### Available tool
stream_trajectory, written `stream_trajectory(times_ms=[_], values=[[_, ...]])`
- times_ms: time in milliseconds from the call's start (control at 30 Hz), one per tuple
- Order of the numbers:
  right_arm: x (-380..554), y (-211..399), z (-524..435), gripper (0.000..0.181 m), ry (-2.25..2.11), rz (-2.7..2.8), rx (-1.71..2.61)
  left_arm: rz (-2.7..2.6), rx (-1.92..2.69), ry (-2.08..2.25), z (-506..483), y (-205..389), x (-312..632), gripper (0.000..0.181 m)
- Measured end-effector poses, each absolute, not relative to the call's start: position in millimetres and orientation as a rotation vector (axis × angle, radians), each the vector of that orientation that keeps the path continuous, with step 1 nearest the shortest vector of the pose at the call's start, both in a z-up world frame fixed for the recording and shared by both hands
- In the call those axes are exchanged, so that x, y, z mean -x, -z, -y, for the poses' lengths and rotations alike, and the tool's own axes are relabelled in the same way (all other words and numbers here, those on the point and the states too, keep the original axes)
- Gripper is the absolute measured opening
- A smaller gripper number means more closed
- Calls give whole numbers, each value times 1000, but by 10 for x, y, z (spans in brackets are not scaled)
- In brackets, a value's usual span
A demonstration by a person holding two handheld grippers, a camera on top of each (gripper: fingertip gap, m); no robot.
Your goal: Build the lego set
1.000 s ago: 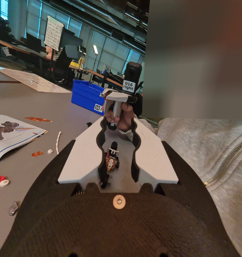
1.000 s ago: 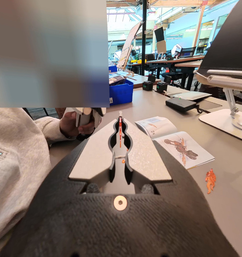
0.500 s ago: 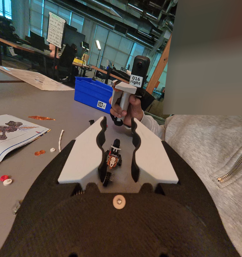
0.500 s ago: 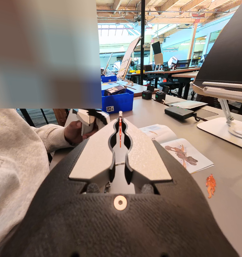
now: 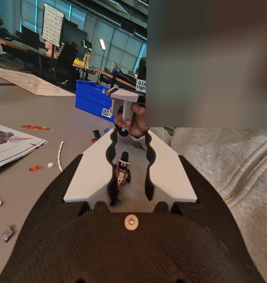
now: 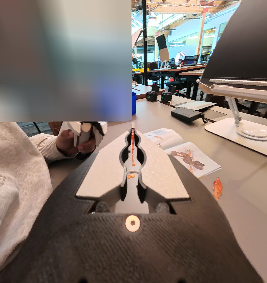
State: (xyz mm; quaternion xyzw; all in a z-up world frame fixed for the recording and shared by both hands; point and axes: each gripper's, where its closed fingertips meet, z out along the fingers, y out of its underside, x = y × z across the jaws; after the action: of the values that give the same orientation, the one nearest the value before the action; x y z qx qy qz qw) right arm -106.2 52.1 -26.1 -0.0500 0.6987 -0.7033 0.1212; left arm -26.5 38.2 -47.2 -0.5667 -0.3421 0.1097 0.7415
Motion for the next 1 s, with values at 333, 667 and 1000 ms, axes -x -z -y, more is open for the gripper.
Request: stream_trajectory(times_ms=[333, 667, 1000], values=[[1147, 324, -502, 1, 2041, -2075, 107, 745, 1229, -228, -381, 459, 254, 34], [1144, 256, -542, 0, 2081, -2067, 121, 750, 1241, -233, -390, 478, 261, 35], [1127, 257, -543, 0, 2077, -2064, 125, 751, 1241, -233, -392, 480, 261, 35]])
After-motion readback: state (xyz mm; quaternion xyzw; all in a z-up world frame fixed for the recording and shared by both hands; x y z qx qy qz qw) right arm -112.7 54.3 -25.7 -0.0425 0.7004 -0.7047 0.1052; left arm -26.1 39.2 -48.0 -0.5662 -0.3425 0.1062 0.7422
